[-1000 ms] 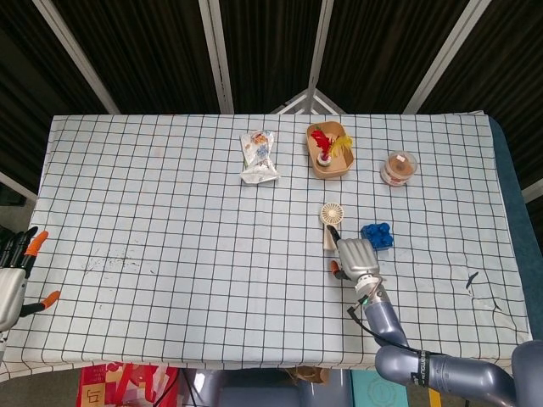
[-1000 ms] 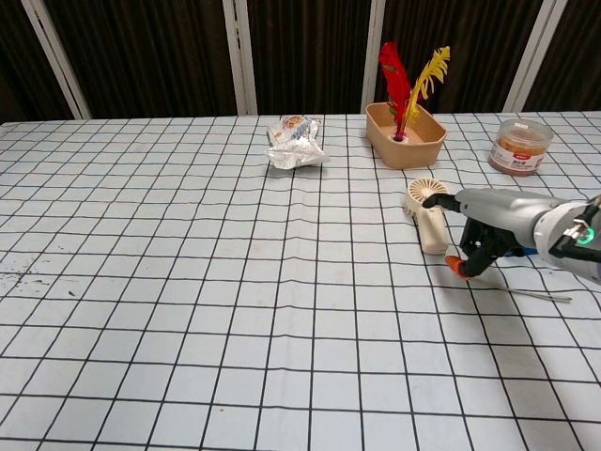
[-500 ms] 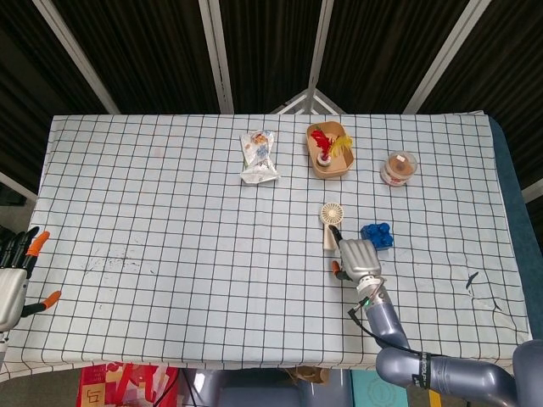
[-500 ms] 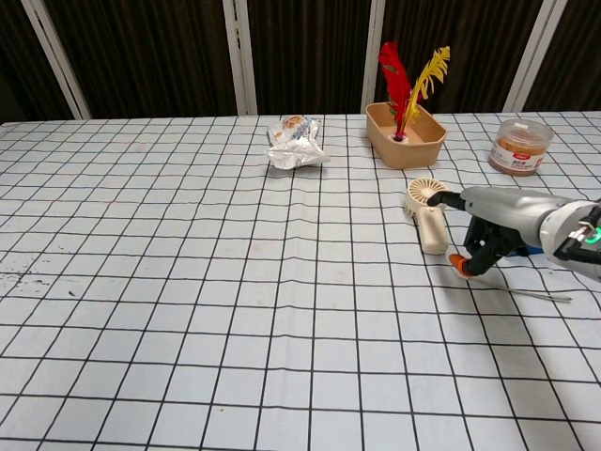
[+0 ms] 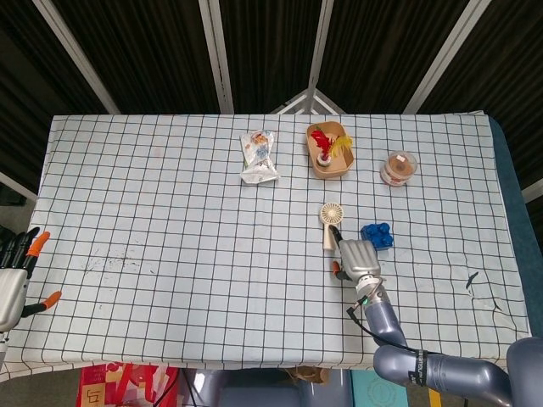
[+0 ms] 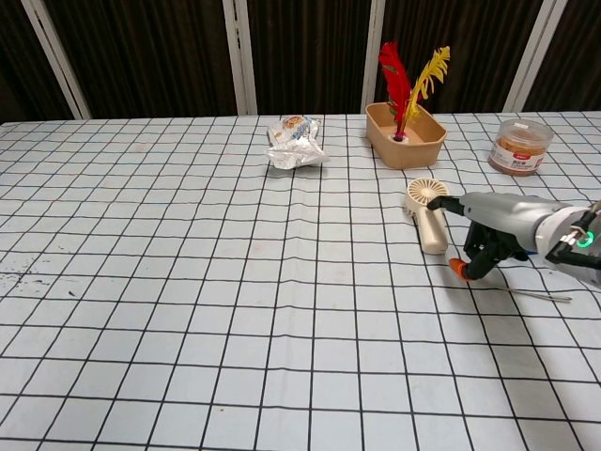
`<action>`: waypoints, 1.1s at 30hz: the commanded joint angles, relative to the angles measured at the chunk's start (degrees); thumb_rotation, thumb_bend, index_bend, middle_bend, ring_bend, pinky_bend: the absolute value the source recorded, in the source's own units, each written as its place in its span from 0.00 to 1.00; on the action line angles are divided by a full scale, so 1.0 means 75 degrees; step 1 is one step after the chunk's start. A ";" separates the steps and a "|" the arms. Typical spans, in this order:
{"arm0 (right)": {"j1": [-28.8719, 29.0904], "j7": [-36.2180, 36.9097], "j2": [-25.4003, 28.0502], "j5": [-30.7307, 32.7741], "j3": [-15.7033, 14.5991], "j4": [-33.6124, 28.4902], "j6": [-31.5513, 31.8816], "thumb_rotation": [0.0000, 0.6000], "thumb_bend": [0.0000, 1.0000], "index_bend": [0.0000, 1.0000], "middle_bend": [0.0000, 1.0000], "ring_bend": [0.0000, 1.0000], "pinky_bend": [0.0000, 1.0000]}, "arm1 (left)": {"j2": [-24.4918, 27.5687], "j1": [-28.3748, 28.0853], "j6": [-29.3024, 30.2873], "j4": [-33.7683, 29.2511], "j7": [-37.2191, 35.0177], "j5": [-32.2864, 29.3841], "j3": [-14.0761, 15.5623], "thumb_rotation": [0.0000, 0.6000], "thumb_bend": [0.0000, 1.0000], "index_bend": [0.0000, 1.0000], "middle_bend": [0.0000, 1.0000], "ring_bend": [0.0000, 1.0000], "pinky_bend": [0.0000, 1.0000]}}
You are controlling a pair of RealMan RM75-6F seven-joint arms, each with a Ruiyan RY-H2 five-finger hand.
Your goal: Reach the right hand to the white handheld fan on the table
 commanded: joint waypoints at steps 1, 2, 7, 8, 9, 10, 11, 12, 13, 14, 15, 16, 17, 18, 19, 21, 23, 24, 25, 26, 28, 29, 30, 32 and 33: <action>0.0010 0.0005 -0.0005 0.0038 -0.0012 0.0008 -0.0010 1.00 0.51 0.00 0.86 0.89 0.82 | 0.0001 -0.0001 0.0000 -0.0004 0.0001 0.0000 0.0000 1.00 0.09 0.00 0.00 0.00 0.00; 0.0012 0.0009 -0.0014 0.0041 -0.0021 0.0019 0.0000 1.00 0.51 0.00 0.86 0.89 0.82 | 0.0002 0.0000 0.0003 -0.0004 0.0003 0.0001 -0.0001 1.00 0.09 0.00 0.00 0.00 0.00; 0.0034 -0.0033 -0.0050 0.0130 -0.0112 0.0028 -0.0065 1.00 0.52 0.03 0.86 0.89 0.82 | 0.0002 -0.0002 -0.0001 -0.0009 0.0001 0.0001 0.0002 1.00 0.09 0.00 0.00 0.00 0.00; 0.0038 -0.0034 -0.0068 0.0145 -0.0133 0.0030 -0.0079 1.00 0.52 0.03 0.86 0.89 0.82 | 0.0001 -0.0001 0.0001 -0.0009 0.0003 0.0006 0.0004 1.00 0.09 0.00 0.00 0.00 0.00; 0.0039 -0.0031 -0.0084 0.0154 -0.0147 0.0033 -0.0085 1.00 0.52 0.04 0.86 0.89 0.82 | -0.0001 -0.0001 0.0002 -0.0009 0.0004 0.0009 0.0005 1.00 0.09 0.00 0.00 0.00 0.00; 0.0040 -0.0029 -0.0109 0.0166 -0.0165 0.0037 -0.0087 1.00 0.52 0.04 0.86 0.89 0.82 | -0.0002 0.0000 0.0007 -0.0008 0.0006 0.0012 0.0005 1.00 0.09 0.00 0.00 0.00 0.00; 0.0043 -0.0029 -0.0129 0.0174 -0.0177 0.0038 -0.0089 1.00 0.52 0.04 0.86 0.89 0.82 | -0.0002 0.0000 0.0009 -0.0007 0.0008 0.0012 0.0003 1.00 0.09 0.00 0.00 0.00 0.00; 0.0049 -0.0032 -0.0153 0.0183 -0.0191 0.0037 -0.0090 1.00 0.52 0.05 0.86 0.89 0.82 | -0.0003 0.0000 0.0014 -0.0006 0.0004 0.0012 0.0001 1.00 0.09 0.00 0.00 0.00 0.00; 0.0053 -0.0034 -0.0167 0.0191 -0.0199 0.0036 -0.0090 1.00 0.52 0.06 0.86 0.89 0.82 | -0.0003 0.0001 0.0016 -0.0006 -0.0003 0.0011 0.0000 1.00 0.09 0.00 0.00 0.00 0.00; 0.0058 -0.0036 -0.0180 0.0201 -0.0203 0.0032 -0.0089 1.00 0.52 0.06 0.86 0.89 0.82 | -0.0003 0.0002 0.0019 -0.0005 -0.0011 0.0011 -0.0001 1.00 0.09 0.00 0.00 0.00 0.00; 0.0065 -0.0040 -0.0195 0.0212 -0.0206 0.0032 -0.0078 1.00 0.52 0.06 0.86 0.89 0.82 | -0.0003 0.0003 0.0023 -0.0002 -0.0018 0.0015 -0.0001 1.00 0.09 0.00 0.00 0.00 0.00; 0.0070 -0.0045 -0.0205 0.0220 -0.0208 0.0036 -0.0071 1.00 0.52 0.06 0.86 0.89 0.82 | -0.0002 0.0004 0.0024 0.0000 -0.0021 0.0016 0.0000 1.00 0.09 0.00 0.00 0.00 0.00; 0.0075 -0.0046 -0.0214 0.0224 -0.0206 0.0039 -0.0063 1.00 0.52 0.06 0.86 0.89 0.82 | -0.0002 0.0003 0.0024 0.0000 -0.0025 0.0018 0.0001 1.00 0.09 0.00 0.00 0.00 0.00; 0.0079 -0.0045 -0.0218 0.0219 -0.0205 0.0040 -0.0052 1.00 0.52 0.06 0.86 0.89 0.82 | 0.0000 0.0003 0.0024 -0.0001 -0.0029 0.0021 0.0001 1.00 0.09 0.00 0.00 0.00 0.00; 0.0080 -0.0028 -0.0221 0.0188 -0.0196 0.0035 -0.0024 1.00 0.52 0.06 0.86 0.89 0.82 | 0.0002 0.0005 0.0028 -0.0001 -0.0032 0.0025 0.0003 1.00 0.09 0.00 0.00 0.00 0.00; 0.0072 0.0021 -0.0219 0.0092 -0.0173 0.0008 0.0040 1.00 0.52 0.05 0.86 0.89 0.82 | 0.0001 0.0006 0.0033 0.0003 -0.0032 0.0032 0.0004 1.00 0.09 0.00 0.00 0.00 0.00; 0.0054 0.0125 -0.0193 -0.0106 -0.0118 -0.0081 0.0154 1.00 0.52 0.03 0.86 0.89 0.82 | -0.0001 0.0007 0.0039 0.0003 -0.0040 0.0037 0.0004 1.00 0.09 0.00 0.00 0.00 0.00; 0.0041 0.0191 -0.0176 -0.0221 -0.0080 -0.0129 0.0220 1.00 0.52 0.02 0.86 0.89 0.82 | -0.0002 0.0006 0.0040 0.0003 -0.0042 0.0040 0.0004 1.00 0.09 0.00 0.00 0.00 0.00; 0.0019 0.0291 -0.0146 -0.0422 -0.0028 -0.0204 0.0335 1.00 0.52 0.01 0.86 0.89 0.82 | -0.0003 0.0006 0.0041 0.0007 -0.0038 0.0042 0.0006 1.00 0.09 0.00 0.00 0.00 0.00; 0.0006 0.0353 -0.0123 -0.0593 0.0004 -0.0247 0.0427 1.00 0.52 0.00 0.86 0.89 0.82 | -0.0003 0.0006 0.0044 0.0008 -0.0034 0.0044 0.0005 1.00 0.09 0.00 0.00 0.00 0.00; -0.0033 0.0518 -0.0061 -0.1053 0.0065 -0.0344 0.0656 1.00 0.52 0.00 0.86 0.88 0.82 | -0.0011 0.0007 0.0050 0.0012 -0.0029 0.0049 0.0005 1.00 0.09 0.00 0.00 0.00 0.00; -0.0053 0.0593 -0.0034 -0.1234 0.0092 -0.0395 0.0748 1.00 0.52 0.00 0.86 0.88 0.82 | -0.0013 0.0008 0.0055 0.0014 -0.0025 0.0050 0.0003 1.00 0.09 0.00 0.00 0.00 0.00; -0.0074 0.0667 -0.0001 -0.1429 0.0118 -0.0453 0.0849 1.00 0.52 0.00 0.86 0.87 0.81 | -0.0015 0.0008 0.0058 0.0017 -0.0021 0.0050 0.0002 1.00 0.09 0.00 0.00 0.00 0.00; -0.0131 0.0820 0.0104 -0.1912 0.0129 -0.0615 0.1063 1.00 0.52 0.00 0.85 0.84 0.77 | -0.0020 0.0008 0.0058 0.0016 -0.0019 0.0043 -0.0001 1.00 0.09 0.00 0.00 0.00 0.00; -0.0171 0.0871 0.0181 -0.2201 0.0095 -0.0717 0.1185 1.00 0.52 0.00 0.84 0.82 0.76 | -0.0022 0.0008 0.0060 0.0018 -0.0012 0.0040 -0.0003 1.00 0.09 0.00 0.00 0.00 0.00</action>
